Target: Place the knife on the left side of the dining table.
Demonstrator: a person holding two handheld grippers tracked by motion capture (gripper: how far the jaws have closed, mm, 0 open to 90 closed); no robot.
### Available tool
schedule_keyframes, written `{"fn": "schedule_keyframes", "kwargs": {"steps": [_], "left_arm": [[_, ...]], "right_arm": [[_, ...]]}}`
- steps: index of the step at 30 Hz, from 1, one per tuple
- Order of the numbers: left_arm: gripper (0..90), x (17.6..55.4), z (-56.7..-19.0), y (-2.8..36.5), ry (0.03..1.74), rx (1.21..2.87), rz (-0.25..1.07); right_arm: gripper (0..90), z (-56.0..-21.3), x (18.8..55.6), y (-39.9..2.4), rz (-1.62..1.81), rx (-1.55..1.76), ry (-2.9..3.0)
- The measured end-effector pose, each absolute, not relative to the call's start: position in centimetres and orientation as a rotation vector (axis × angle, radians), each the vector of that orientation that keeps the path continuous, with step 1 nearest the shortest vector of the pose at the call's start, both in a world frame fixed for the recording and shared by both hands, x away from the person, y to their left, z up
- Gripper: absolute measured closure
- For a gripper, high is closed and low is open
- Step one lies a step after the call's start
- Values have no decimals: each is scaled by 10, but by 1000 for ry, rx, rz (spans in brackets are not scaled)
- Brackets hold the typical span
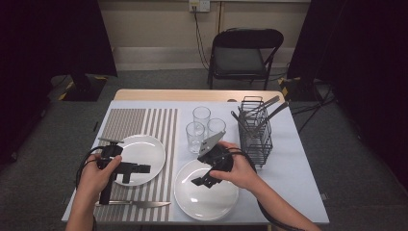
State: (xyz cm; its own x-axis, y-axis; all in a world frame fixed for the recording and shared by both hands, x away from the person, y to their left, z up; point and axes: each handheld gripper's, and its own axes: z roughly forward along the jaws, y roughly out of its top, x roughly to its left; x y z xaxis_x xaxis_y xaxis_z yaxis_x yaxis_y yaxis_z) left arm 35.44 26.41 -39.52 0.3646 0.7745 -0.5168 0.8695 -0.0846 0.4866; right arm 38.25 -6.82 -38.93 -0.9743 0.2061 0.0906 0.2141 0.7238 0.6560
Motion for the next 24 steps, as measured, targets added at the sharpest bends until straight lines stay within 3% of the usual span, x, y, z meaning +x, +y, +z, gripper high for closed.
{"fn": "schedule_keyframes", "kwargs": {"steps": [24], "left_arm": [[198,363,-399,251,1406,1907,-144]], "right_arm": [[169,-369,390,-115,-1117,-446,-2929]]}}
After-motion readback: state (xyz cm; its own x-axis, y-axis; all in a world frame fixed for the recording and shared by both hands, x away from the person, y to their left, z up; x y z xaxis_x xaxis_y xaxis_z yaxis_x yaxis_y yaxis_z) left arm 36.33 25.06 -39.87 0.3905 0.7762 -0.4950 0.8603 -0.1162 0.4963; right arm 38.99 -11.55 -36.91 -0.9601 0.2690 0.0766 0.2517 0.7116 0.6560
